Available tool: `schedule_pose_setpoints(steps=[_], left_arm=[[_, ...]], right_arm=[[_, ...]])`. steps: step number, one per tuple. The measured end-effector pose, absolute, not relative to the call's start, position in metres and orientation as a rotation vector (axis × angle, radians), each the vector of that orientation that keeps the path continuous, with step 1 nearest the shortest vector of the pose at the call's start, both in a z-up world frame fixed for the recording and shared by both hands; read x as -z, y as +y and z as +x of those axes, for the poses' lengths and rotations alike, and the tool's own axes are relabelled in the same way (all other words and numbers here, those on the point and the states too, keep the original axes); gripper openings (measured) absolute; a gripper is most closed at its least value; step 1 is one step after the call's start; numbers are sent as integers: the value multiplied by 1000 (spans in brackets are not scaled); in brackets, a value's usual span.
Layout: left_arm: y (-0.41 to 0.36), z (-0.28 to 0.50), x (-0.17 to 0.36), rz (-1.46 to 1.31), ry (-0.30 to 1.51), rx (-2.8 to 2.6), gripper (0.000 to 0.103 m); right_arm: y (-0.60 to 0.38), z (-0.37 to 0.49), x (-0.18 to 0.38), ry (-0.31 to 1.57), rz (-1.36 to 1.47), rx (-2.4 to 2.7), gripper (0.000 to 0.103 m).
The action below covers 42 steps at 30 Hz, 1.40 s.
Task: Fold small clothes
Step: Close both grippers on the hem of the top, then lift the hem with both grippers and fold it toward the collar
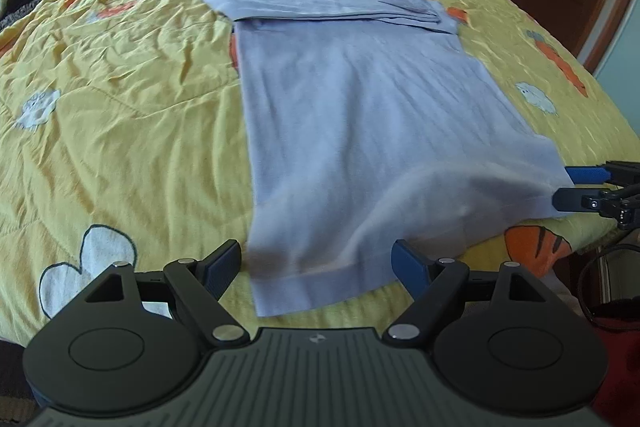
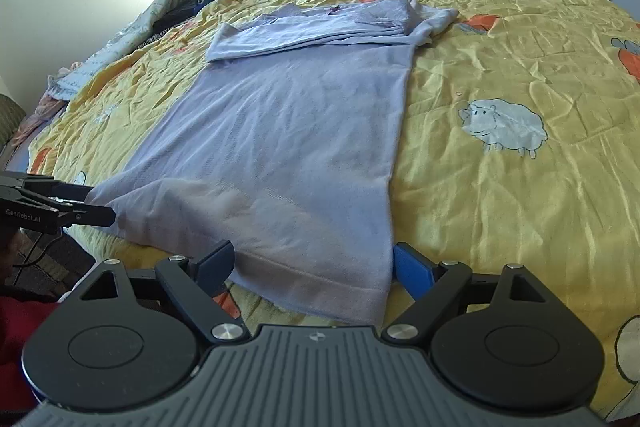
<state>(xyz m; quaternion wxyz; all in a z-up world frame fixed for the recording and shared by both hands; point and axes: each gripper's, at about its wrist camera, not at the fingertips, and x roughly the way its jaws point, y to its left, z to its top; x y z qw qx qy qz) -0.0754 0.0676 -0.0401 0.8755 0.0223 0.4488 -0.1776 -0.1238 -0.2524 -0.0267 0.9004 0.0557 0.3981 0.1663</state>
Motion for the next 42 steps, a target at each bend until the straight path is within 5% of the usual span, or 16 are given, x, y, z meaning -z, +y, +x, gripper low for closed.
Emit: schedule_pose_setpoints(steps=[5, 19, 42], left_arm=[[61, -78, 41, 63, 941, 385, 79], [65, -76, 40, -1, 963, 408, 16], [51, -79, 2, 50, 794, 351, 11]], right_arm=[[-247, -128, 27, 816, 77, -344, 71], [-252, -132, 25, 789, 58, -345, 16], [-252, -126, -8, 639, 114, -372, 12]])
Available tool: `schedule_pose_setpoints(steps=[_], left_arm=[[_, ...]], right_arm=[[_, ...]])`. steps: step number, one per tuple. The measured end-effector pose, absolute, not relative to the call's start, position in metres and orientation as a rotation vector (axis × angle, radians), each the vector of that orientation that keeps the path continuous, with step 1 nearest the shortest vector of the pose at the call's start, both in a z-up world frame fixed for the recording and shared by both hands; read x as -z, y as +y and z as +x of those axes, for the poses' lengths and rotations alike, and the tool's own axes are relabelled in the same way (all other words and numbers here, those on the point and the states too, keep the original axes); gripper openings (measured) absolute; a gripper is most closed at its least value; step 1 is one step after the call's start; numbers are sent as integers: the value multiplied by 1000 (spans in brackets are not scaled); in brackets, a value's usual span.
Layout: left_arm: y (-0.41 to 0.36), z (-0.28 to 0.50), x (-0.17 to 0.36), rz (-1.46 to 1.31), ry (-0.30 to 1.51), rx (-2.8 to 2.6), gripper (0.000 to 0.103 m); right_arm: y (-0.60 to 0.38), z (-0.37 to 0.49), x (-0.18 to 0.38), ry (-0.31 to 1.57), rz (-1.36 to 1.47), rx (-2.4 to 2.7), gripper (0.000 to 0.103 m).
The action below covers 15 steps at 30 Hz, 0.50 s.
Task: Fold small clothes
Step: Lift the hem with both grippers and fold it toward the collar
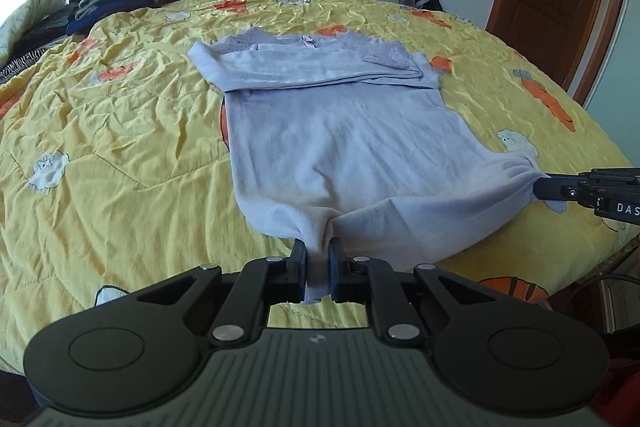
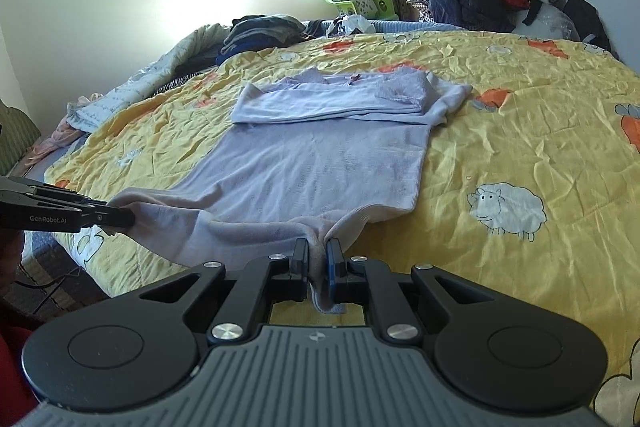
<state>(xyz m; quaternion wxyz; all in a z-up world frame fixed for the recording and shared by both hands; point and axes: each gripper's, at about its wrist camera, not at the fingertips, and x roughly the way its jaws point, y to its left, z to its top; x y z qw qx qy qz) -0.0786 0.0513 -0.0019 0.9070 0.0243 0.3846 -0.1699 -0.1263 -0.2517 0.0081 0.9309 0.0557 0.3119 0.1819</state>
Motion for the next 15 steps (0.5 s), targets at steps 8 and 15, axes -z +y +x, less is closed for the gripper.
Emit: schedule_pose_setpoints(steps=[8, 15], left_arm=[[50, -77, 6, 58, 799, 333, 11], [51, -78, 6, 50, 793, 328, 11]], right_arm=[[-249, -127, -8, 640, 114, -366, 12], [-249, -126, -8, 631, 116, -364, 13]])
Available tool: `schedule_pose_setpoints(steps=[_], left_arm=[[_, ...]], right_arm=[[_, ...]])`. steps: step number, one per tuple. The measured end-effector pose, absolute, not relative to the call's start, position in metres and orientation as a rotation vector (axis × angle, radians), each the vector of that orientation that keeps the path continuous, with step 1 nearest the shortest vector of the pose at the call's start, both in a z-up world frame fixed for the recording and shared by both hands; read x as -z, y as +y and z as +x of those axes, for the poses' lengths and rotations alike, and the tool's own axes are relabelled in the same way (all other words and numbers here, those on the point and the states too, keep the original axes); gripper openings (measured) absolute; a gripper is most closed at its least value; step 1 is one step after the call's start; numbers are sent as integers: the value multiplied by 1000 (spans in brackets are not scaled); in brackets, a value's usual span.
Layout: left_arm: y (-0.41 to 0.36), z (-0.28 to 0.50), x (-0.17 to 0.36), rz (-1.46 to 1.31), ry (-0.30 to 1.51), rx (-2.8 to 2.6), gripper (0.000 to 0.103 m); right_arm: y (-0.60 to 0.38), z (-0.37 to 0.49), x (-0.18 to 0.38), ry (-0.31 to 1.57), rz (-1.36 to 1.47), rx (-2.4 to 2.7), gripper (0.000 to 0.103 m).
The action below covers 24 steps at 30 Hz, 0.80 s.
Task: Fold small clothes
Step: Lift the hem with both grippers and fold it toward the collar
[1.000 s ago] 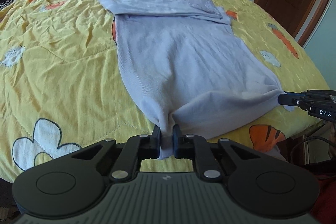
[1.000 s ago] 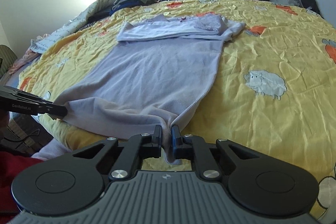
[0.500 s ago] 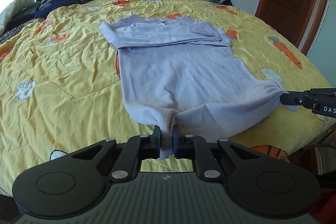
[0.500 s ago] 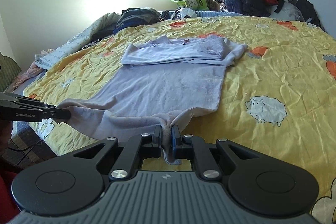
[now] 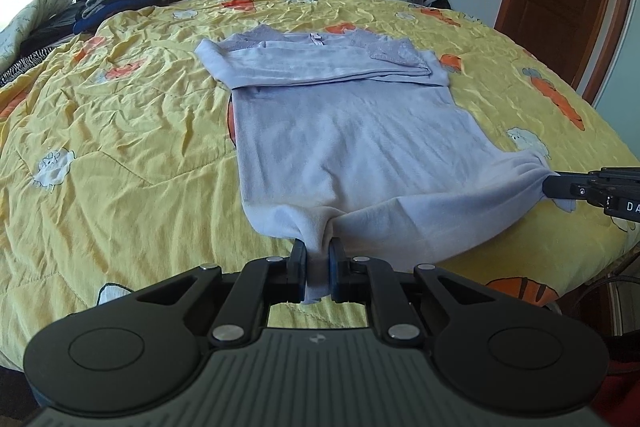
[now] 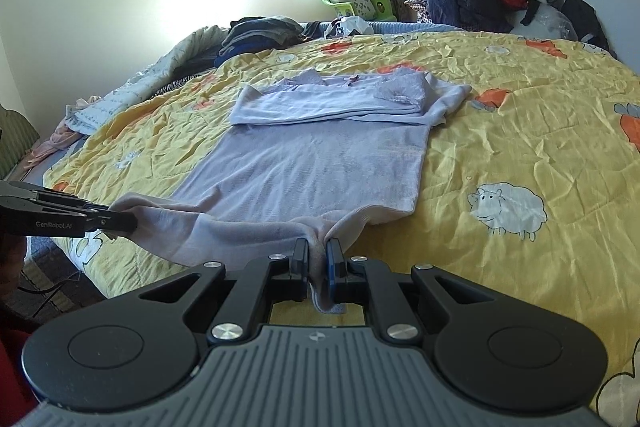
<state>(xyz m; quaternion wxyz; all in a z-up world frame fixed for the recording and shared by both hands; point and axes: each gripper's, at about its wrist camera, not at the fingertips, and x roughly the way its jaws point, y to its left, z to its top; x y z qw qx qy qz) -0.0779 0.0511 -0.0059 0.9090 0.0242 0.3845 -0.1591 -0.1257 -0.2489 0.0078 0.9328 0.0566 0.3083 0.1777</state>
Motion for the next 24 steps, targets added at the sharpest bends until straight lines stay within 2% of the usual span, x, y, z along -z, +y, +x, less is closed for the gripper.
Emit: schedule_pose_setpoints(steps=[24], left_arm=[[42, -26, -26, -46, 663, 258, 11]], right_arm=[[-254, -80, -31, 485, 125, -318, 13]])
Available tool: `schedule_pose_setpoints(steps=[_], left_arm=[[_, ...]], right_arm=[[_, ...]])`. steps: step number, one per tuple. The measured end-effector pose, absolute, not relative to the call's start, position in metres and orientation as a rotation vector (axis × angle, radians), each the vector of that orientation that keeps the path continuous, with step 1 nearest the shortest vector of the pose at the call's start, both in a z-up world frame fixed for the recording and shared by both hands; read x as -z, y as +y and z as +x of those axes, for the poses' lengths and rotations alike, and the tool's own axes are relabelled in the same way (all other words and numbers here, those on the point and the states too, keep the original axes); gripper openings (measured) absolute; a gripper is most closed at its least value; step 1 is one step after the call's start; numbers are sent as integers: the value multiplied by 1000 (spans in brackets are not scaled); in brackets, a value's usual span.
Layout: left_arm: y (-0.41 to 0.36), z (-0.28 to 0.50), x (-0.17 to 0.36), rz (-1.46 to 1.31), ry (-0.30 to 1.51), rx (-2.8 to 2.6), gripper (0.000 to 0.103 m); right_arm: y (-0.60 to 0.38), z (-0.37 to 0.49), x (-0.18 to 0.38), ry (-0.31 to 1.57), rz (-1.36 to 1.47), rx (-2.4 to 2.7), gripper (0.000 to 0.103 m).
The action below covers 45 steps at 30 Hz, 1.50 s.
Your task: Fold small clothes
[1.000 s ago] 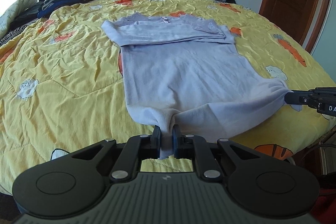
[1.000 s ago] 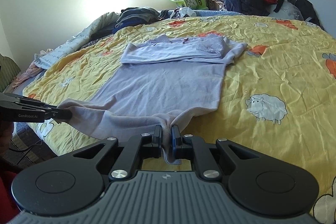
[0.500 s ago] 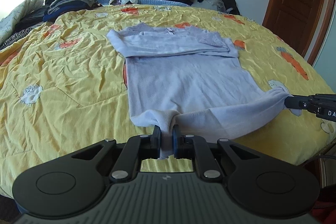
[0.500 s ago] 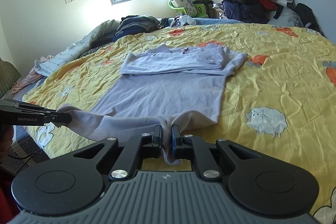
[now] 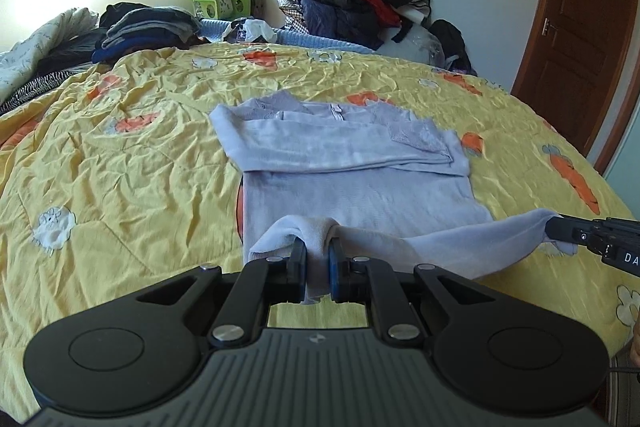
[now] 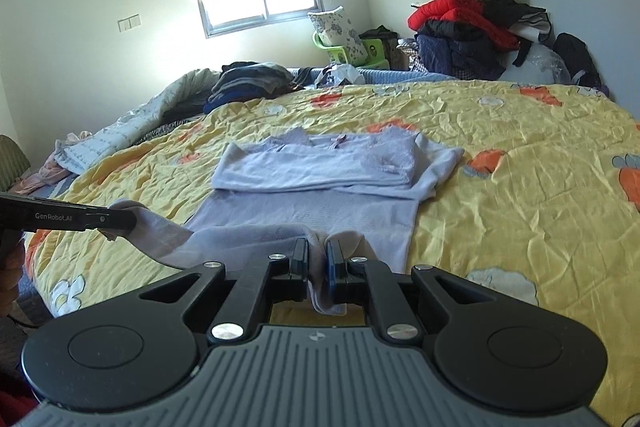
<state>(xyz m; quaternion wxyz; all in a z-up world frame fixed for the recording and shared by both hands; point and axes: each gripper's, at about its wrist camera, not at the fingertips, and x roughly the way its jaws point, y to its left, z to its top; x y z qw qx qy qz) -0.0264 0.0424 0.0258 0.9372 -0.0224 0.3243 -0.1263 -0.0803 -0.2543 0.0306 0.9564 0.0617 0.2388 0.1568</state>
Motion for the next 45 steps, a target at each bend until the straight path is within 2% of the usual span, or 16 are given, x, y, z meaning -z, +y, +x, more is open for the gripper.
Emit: schedule_pose_setpoints(steps=[32, 45], left_arm=[[13, 44, -28, 19, 590, 136, 11], [9, 60, -31, 32, 573, 130, 11]], right_arm=[[-257, 2, -28, 459, 133, -245, 13], [-268, 26, -27, 459, 174, -241, 7]])
